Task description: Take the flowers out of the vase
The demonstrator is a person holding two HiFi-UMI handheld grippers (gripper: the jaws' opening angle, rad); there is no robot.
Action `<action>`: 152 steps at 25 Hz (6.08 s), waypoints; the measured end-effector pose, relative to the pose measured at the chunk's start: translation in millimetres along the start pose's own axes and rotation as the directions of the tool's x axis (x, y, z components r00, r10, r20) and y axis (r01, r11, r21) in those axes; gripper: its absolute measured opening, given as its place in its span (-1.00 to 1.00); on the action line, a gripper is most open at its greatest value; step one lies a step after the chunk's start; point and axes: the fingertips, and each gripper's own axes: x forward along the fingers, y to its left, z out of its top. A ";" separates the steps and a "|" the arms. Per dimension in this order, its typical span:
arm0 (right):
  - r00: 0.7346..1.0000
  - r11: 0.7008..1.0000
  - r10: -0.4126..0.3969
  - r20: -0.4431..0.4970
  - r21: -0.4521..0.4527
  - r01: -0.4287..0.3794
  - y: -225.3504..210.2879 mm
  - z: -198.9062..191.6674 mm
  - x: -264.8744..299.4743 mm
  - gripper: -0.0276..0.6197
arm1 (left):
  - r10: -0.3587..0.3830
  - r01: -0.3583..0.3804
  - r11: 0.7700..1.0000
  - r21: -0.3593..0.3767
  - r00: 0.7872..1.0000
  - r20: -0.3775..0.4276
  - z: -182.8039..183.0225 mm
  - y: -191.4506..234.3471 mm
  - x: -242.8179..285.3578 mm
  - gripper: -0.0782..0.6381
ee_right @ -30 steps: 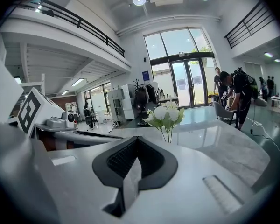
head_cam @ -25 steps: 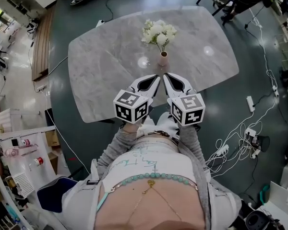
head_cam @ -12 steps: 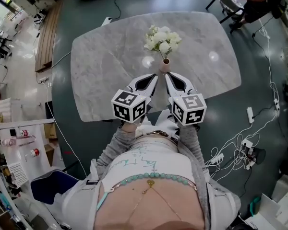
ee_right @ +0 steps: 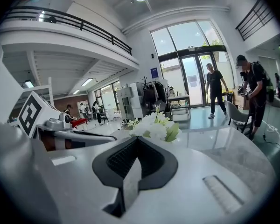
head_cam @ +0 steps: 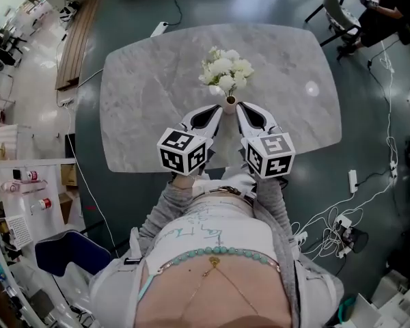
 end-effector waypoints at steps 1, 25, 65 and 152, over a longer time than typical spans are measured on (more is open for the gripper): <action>1.000 1.000 0.012 -0.005 -0.005 -0.012 -3.4 1.7 1.0 -0.83 | 0.010 -0.010 1.000 -0.001 1.000 -0.001 0.5 -0.6 3.0 -0.78; 0.965 0.960 0.248 -0.087 -0.108 -0.257 -56.2 8.5 19.1 -0.83 | 0.319 -0.316 0.947 -0.062 0.946 0.051 -1.5 5.8 21.1 -0.78; 0.996 1.000 -0.005 -0.087 -0.017 0.004 -62.9 -18.5 45.6 -0.83 | 0.062 -0.063 0.997 -0.036 0.997 -0.049 -8.4 63.4 22.3 -0.78; 0.906 0.914 0.380 -0.185 -0.077 -0.399 -59.0 -73.8 103.1 -0.38 | 0.231 -0.239 0.959 -0.152 0.971 -0.067 -31.9 60.4 48.4 -0.78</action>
